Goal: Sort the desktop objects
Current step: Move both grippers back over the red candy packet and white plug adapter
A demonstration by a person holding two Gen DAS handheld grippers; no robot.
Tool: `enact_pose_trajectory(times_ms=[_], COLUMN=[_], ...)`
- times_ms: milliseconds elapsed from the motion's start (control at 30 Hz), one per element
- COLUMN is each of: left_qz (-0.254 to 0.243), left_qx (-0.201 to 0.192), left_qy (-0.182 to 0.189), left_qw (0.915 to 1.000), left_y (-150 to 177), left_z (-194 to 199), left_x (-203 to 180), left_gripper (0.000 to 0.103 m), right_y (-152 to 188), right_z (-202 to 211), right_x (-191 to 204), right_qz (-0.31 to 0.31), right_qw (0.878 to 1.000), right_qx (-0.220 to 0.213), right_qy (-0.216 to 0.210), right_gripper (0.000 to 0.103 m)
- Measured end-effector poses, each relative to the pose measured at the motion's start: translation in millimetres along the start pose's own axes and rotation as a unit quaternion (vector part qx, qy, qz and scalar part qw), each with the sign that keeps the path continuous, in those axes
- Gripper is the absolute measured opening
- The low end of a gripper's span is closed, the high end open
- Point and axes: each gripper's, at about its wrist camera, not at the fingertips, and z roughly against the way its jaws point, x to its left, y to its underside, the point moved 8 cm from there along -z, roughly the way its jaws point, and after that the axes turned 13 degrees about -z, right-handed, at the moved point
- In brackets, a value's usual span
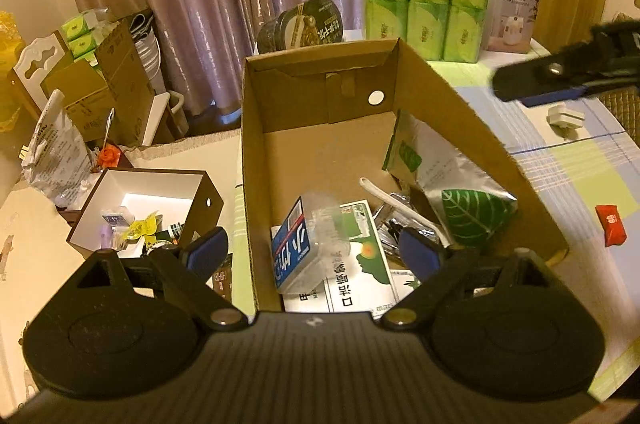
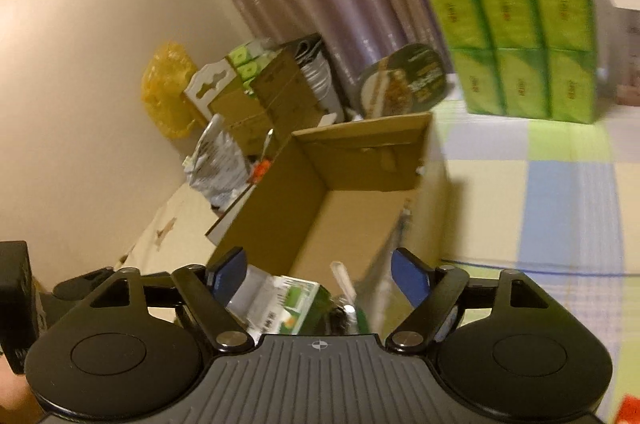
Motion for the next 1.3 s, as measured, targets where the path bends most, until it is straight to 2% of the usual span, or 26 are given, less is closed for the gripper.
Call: enact_pose_trajectory(times_ms=[200, 400, 567, 767, 1033, 1300], left_qz=[-0.011, -0.03, -0.061, -0.109, -0.149, -0.18], left_qx=[-0.019, -0.046, -0.069, -0.092, -0.105, -0.087], left_qy=[-0.002, 0.003, 0.018, 0.044, 0.096, 0.133], left_qw=[0.9998, 0.9985, 0.9956, 0.9887, 0.9786, 0.9707], left_y=[-10, -27, -45, -69, -90, -88], left_z=[23, 51, 76, 93, 86, 50], left_x=[-16, -44, -79, -131, -208, -268], left_gripper=[0.09, 0.09, 0.09, 0.09, 0.09, 0.09], right_y=[20, 55, 83, 96, 99, 114], right_z=[47, 100, 147, 200, 238, 235], right_x=[-42, -94, -147, -194, -216, -236], right_qz=[-0.023, -0.038, -0.075, -0.112, -0.115, -0.126], right_qw=[0.999, 0.996, 0.99, 0.981, 0.975, 0.971], right_qx=[-0.01, -0.019, -0.031, -0.057, -0.081, -0.076], right_qy=[0.03, 0.075, 0.115, 0.15, 0.171, 0.187], right_gripper=[0.081, 0.083, 0.084, 0.084, 0.084, 0.084])
